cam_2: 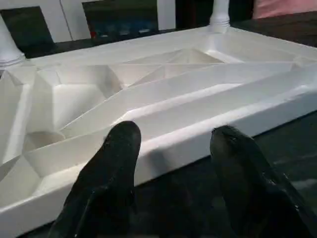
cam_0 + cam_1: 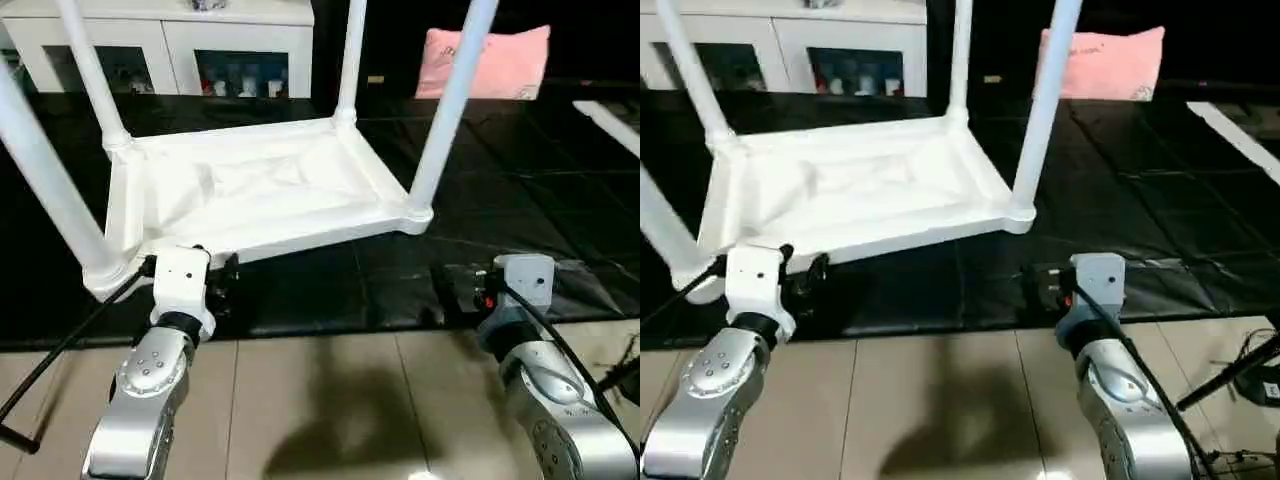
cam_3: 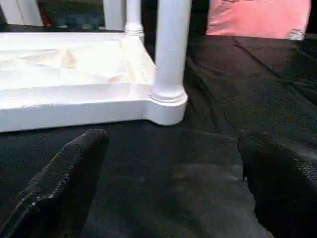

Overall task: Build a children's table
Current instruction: Move to table

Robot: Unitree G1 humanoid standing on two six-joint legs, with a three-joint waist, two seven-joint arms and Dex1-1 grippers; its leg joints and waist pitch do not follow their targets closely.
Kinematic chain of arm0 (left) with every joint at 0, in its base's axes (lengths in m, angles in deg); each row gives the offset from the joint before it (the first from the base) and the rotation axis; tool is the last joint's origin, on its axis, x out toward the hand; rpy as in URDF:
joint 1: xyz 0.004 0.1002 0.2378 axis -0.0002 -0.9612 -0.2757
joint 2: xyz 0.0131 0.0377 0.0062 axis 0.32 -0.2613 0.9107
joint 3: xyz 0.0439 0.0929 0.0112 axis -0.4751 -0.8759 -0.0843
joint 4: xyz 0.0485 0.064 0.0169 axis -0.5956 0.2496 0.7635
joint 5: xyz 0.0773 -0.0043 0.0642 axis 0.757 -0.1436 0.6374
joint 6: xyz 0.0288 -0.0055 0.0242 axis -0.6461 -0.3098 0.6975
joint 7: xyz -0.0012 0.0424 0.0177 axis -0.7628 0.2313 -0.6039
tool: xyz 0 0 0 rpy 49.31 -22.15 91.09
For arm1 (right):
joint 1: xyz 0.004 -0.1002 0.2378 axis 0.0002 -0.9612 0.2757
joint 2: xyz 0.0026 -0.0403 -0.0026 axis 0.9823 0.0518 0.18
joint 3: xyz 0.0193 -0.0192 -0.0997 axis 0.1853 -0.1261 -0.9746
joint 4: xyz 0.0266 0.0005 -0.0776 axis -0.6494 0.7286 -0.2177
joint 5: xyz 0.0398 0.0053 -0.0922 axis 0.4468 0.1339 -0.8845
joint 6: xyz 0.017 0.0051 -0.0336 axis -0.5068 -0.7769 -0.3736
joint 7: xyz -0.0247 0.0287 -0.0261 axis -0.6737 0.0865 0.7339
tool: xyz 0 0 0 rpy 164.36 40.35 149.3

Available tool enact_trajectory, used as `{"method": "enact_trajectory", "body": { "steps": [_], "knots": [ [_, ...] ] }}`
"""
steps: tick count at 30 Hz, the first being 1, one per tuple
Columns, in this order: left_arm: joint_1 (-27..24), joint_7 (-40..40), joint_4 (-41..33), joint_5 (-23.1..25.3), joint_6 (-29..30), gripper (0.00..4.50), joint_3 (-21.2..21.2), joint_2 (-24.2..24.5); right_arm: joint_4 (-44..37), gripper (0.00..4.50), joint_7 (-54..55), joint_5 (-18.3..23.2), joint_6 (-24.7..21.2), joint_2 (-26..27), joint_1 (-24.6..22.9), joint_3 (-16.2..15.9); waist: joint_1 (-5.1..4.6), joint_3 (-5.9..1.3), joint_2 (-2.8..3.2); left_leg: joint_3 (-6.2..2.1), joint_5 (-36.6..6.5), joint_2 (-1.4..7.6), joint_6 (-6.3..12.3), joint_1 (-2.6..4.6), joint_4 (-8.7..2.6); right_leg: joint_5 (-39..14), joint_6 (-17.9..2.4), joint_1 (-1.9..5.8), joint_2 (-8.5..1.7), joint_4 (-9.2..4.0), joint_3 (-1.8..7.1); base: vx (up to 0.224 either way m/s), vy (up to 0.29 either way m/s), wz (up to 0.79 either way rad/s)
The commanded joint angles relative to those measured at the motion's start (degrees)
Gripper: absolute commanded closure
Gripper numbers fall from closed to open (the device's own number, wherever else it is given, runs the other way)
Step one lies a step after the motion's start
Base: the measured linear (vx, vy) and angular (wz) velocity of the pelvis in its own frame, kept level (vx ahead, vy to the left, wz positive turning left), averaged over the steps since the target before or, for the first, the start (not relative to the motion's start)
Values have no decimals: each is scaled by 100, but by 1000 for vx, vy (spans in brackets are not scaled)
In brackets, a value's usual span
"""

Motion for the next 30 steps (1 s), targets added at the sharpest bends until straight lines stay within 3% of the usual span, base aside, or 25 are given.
{"method": "enact_trajectory", "body": {
  "steps": [1,4,5,7,8,9,10,11,12,13,14,15,16,17,18,19,21,23,24,25,26,27,28,29,30],
  "knots": [
    [14,10,-46,23,39,190,9,-24,-140,0,-36,-161,90,-50,0,-11,56,-323,41,-117,-600,161,729,-69,-361,-329,-1523,351,-195,-333,211,122,3,6],
    [41,17,-9,29,27,190,-8,-35,-136,0,-54,-264,114,-111,-17,-78,49,-367,97,-191,162,139,1112,23,-308,560,-1497,375,-75,-164,121,131,10,6],
    [55,20,6,31,23,190,-14,-35,-155,0,-107,-336,104,-186,-20,-166,47,-407,135,-251,548,144,1383,186,-269,963,-1408,293,-11,-52,76,150,16,8],
    [86,33,42,28,18,190,-26,-38,-264,0,-324,-496,87,-363,-61,-414,-90,-386,140,-561,1174,352,2259,637,-193,850,-979,-177,-7,171,-33,129,-2,14],
    [92,41,51,27,17,190,-35,-38,-289,0,-358,-510,76,-381,-79,-452,-98,-376,89,-562,1085,359,2380,640,-167,784,-913,-184,-69,154,16,105,-10,15],
    [100,59,61,24,11,190,-51,-42,-318,0,-390,-508,67,-376,-113,-486,213,-327,69,-374,826,-400,2705,-455,178,1239,-461,735,-333,-252,133,89,23,44],
    [104,70,63,20,11,190,-62,-48,-328,0,-382,-515,74,-361,-135,-495,178,-269,46,-446,770,-286,2712,-677,265,1050,-469,851,-638,-432,183,96,30,69],
    [107,77,63,18,11,190,-69,-53,-332,0,-374,-522,82,-347,-150,-499,202,-315,137,-576,1075,-262,2432,-786,313,1071,-292,1035,-567,-425,-3,96,30,69],
    [107,81,62,21,13,190,-73,-58,-331,0,-356,-445,53,-260,-176,-444,159,-310,154,-635,1195,-251,2374,-711,247,1090,-135,1009,-404,-380,-169,179,-57,55],
    [107,83,62,25,15,190,-75,-60,-328,0,-344,-389,30,-200,-192,-404,-194,-459,419,-1391,1691,555,2172,1203,38,-337,-16,-585,142,545,-369,203,-134,17],
    [95,94,64,30,7,190,-88,-62,-309,0,-294,-326,-54,-121,-212,-313,-255,-435,381,-1640,3447,753,2986,1146,27,-936,472,-841,3,920,-217,203,-134,17],
    [90,99,64,30,6,190,-93,-62,-298,0,-276,-319,-76,-104,-217,-286,-192,-335,285,-1321,3164,813,2997,731,-183,-529,584,-946,-165,1079,-33,93,-109,-7],
    [71,113,61,31,-2,190,-104,-59,-267,0,-240,-306,-85,-89,-232,-238,-100,-286,154,-947,2046,520,2631,493,-303,92,246,-851,-149,824,59,54,-53,-2],
    [71,113,61,31,-3,190,-104,-58,-267,0,-239,-306,-85,-89,-232,-238,-78,-296,16,-764,1328,222,2306,475,-210,499,-27,-730,-192,419,177,54,-53,-2],
    [62,119,58,31,-8,190,-107,-57,-256,0,-231,-303,-68,-90,-239,-228,-25,-206,-75,-563,357,-30,1993,280,-243,305,-64,-465,-220,111,314,65,-70,7],
    [50,129,59,32,-17,190,-111,-53,-267,0,-258,-325,-57,-110,-259,-241,183,-273,-329,-439,-836,-592,1421,-130,693,-2023,-46,193,-697,-435,1084,68,-71,7],
    [33,193,73,13,-49,190,-125,-30,-324,0,-324,-308,-41,-102,-326,-238,240,-185,-185,-717,-195,-358,486,-411,949,-2089,-1245,425,-888,-404,1051,73,-50,5],
    [-3,270,114,-35,-83,190,-109,-15,-466,0,-458,-315,13,-88,-463,-256,189,-80,-77,-714,231,-192,280,-433,808,-2327,-1867,313,-768,-555,717,75,9,1],
    [-22,305,149,-75,-92,190,-90,-15,-535,0,-502,-276,10,-64,-552,-242,86,-69,170,-636,-40,-94,-5,-37,366,-2916,-1627,-4,-238,-604,686,0,0,0],
    [-22,305,149,-75,-92,190,-90,-15,-535,0,-502,-276,10,-64,-552,-242,84,-28,194,-586,-501,25,-196,172,119,-2937,-1399,-91,-60,-546,520,56,87,-34],
    [-38,321,164,-79,-103,190,-87,-11,-575,0,-517,-243,18,-75,-613,-230,-99,58,401,-933,-2606,694,-646,437,-532,-2146,-735,-441,266,145,261,56,87,-34],
    [-50,328,167,-73,-111,190,-84,-13,-593,0,-525,-237,32,-97,-648,-222,1,-105,436,-978,-3394,1070,-788,631,-725,-1201,-497,-468,54,656,140,108,75,-56],
    [-66,333,170,-62,-118,190,-78,-30,-604,0,-533,-230,75,-127,-694,-196,-131,-139,401,-1220,-3093,778,188,434,-805,-304,-301,-316,-18,636,11,97,17,-28],
    [-73,333,171,-58,-121,190,-76,-40,-604,0,-537,-231,102,-139,-710,-184,-172,-142,382,-1184,-2781,658,575,502,-711,-90,-287,-398,-68,528,20,97,17,-28],
    [-78,316,178,-61,-130,190,-91,-45,-605,0,-568,-205,123,-145,-713,-156,-214,-149,193,-837,-2339,369,994,388,-491,238,-518,-276,-230,127,100,87,-8,-1]
  ]
}}
